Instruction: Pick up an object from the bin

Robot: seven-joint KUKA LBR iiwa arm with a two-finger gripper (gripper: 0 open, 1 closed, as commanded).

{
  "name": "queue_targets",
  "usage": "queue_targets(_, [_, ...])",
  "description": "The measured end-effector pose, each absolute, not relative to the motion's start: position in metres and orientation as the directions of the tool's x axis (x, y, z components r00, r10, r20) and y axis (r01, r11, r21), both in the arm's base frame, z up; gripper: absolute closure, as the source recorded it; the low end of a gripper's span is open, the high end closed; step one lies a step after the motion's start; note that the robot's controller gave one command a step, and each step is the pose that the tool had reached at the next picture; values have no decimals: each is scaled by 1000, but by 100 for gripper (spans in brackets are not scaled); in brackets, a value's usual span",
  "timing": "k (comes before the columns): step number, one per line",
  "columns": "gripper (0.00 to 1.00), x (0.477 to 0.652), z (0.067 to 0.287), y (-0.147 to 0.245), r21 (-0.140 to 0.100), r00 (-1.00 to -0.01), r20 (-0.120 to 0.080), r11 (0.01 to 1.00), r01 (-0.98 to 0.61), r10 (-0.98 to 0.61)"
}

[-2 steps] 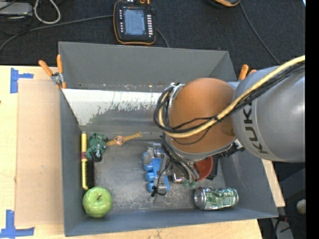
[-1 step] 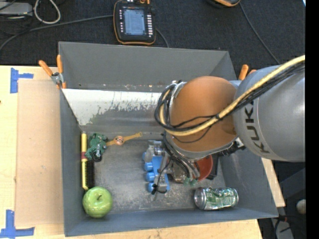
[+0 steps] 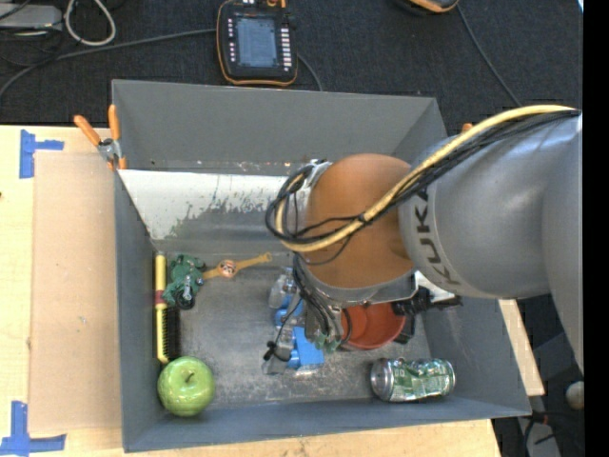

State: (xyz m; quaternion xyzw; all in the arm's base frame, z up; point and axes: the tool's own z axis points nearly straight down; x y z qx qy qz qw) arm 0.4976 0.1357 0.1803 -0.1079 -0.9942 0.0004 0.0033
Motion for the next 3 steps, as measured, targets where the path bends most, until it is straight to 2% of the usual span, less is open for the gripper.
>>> queue_targets(1, [0, 502, 131, 124, 0, -987, 6, 987, -162, -162])
queue_targets(2, [0, 513, 223, 142, 0, -997, 8, 997, -83, -83])
queue_targets(3, [0, 526, 242, 78, 3, -938, 13, 938, -347, -347])
